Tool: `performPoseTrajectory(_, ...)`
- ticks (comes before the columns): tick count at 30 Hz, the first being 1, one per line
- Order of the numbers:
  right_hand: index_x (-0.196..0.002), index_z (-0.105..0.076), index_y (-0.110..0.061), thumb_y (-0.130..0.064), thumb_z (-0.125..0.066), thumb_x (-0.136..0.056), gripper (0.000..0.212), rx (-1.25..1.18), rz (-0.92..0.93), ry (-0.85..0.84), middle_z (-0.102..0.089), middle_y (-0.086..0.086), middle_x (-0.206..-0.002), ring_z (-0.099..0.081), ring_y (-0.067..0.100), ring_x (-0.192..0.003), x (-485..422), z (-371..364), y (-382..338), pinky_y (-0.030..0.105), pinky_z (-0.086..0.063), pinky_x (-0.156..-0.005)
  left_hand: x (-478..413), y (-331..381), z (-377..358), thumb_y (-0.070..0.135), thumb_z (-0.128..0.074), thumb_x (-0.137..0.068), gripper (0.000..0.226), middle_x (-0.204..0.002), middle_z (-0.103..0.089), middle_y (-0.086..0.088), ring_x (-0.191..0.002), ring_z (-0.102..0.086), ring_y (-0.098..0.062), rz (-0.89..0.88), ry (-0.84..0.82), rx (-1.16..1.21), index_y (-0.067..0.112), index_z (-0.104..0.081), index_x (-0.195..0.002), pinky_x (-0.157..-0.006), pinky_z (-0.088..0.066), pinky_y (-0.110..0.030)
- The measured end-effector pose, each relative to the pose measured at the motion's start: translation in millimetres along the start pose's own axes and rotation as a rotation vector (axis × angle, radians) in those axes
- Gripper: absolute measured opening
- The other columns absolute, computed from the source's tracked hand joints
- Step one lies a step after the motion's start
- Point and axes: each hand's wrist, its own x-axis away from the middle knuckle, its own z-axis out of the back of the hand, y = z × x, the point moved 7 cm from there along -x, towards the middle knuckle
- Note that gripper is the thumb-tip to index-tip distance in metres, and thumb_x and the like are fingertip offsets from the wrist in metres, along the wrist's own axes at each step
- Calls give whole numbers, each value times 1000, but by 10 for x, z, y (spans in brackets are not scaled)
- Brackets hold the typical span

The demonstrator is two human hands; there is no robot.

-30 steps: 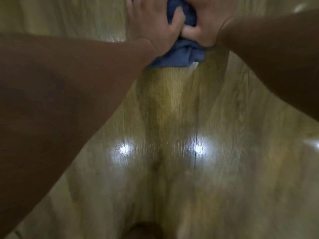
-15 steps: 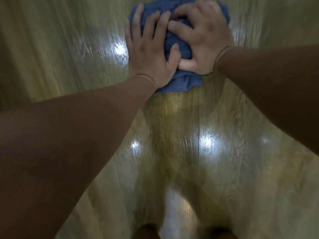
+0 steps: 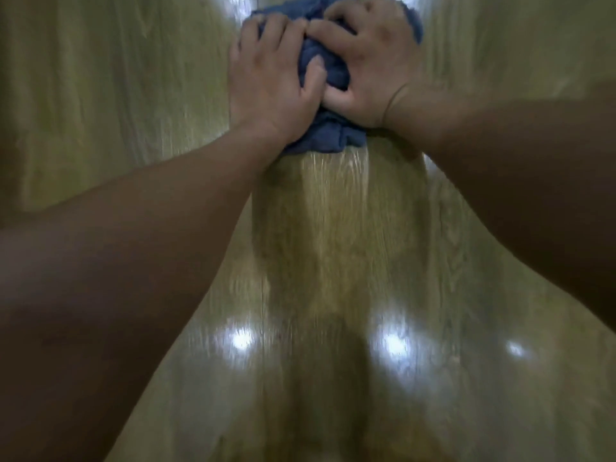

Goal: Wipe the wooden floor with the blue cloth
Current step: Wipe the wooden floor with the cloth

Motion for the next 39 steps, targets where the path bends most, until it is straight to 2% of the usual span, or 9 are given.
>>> performPoseTrajectory(3, -136, -59, -26, -58, -45, -88, 60, -65, 56, 17, -63, 9, -125, -58, 36, -99, 595, 86, -357, 45, -40, -87, 730, 221, 57, 41, -43, -93, 47, -120, -61, -11, -119, -52, -33, 18, 29, 103, 8, -60, -123, -97, -40, -44)
performPoseTrajectory(5, -133, -63, -23, -55, -53, -84, 59, -143, 90, 66, -65, 12, -121, -59, 35, -92, 1160, 172, -671, 46, -41, -85, 1446, 362, 134, 37, -47, -91, 48, -125, -60, -14, -124, -49, -37, 91, -1, 149, 6, -59, -126, -102, -39, -48)
performPoseTrajectory(10, -117, -62, -24, -47, -58, -78, 46, -296, -63, 2, -61, 11, -125, -56, 35, -100, 3233, 334, -1791, 56, -43, -89, 3518, 810, 226, 37, -53, -82, 54, -126, -61, -13, -128, -44, -37, -13, -166, 204, 10, -57, -128, -98, -41, -57)
performPoseTrajectory(16, -117, -67, -25, -47, -67, -71, 51, -246, -110, -66, -65, 9, -123, -58, 37, -104, 3381, 355, -1848, 53, -38, -97, 3604, 816, 185, 40, -51, -81, 54, -120, -63, -12, -123, -49, -40, -46, -179, 191, 7, -65, -122, -99, -38, -52)
performPoseTrajectory(25, -127, -64, -24, -55, -49, -82, 57, -148, -127, 5, -63, 7, -124, -57, 35, -104, 3385, 367, -1895, 47, -38, -93, 3655, 839, 227, 44, -34, -87, 58, -126, -60, -11, -125, -46, -37, -28, -69, 145, 10, -59, -127, -101, -36, -48)
performPoseTrajectory(30, -134, -59, -29, -54, -39, -87, 57, -99, -53, 33, -61, 4, -127, -55, 33, -108, 3519, 438, -1984, 44, -36, -96, 3944, 983, 176, 34, -26, -102, 50, -153, -41, -4, -150, -16, -29, 148, -55, 53, 14, -41, -146, -122, -11, -49)
performPoseTrajectory(34, -129, -65, -23, -44, -56, -85, 49, -220, -42, 113, -64, 10, -121, -59, 35, -96, 4606, 647, -2278, 46, -43, -89, 4952, 1487, 235, 32, -30, -99, 51, -151, -44, -5, -151, -17, -28, 126, -104, 88, 12, -45, -143, -121, -13, -54)
performPoseTrajectory(37, -126, -65, -21, -44, -64, -76, 55, -303, -63, 17, -60, 12, -127, -57, 37, -104, 5763, 780, -2490, 50, -41, -96, 5996, 2071, 285, 32, -39, -94, 50, -143, -52, -5, -150, -23, -30, 42, -165, 159, 12, -53, -138, -116, -22, -62)
performPoseTrajectory(39, -122, -66, -21, -46, -66, -74, 54, -309, -59, -33, -60, 9, -127, -57, 34, -103, 6128, 758, -2488, 50, -43, -91, 6240, 2232, 188, 35, -43, -92, 48, -142, -51, 0, -149, -23, -28, 34, -223, 153, 17, -53, -136, -115, -23, -62)
